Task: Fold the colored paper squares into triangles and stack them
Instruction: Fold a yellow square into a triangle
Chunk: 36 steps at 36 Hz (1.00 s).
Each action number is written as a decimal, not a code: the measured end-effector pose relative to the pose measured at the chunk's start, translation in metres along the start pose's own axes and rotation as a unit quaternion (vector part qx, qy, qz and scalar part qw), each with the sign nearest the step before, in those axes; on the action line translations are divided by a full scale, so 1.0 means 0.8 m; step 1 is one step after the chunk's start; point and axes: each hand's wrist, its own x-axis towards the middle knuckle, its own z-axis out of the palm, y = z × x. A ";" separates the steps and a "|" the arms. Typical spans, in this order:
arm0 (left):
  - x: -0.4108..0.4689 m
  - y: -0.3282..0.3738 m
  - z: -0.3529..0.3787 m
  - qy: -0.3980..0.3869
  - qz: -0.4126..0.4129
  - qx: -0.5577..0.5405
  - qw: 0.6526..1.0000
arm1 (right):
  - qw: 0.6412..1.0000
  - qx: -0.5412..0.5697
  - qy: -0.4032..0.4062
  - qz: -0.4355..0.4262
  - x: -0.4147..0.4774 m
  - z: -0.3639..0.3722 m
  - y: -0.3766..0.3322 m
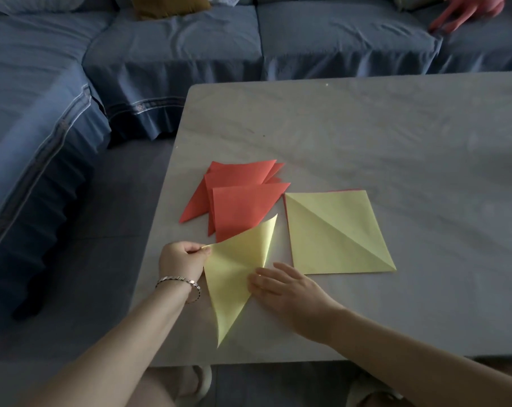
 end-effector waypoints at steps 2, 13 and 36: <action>0.000 0.000 -0.001 0.000 0.008 0.007 1.000 | 1.000 -0.026 0.004 0.008 -0.006 0.001 -0.001; 0.001 -0.001 -0.001 0.000 0.005 0.022 1.000 | 0.980 -0.073 0.048 0.181 0.018 -0.007 0.015; -0.003 0.002 -0.004 -0.002 0.008 0.027 1.000 | 0.929 0.112 -0.020 0.351 0.046 -0.010 0.030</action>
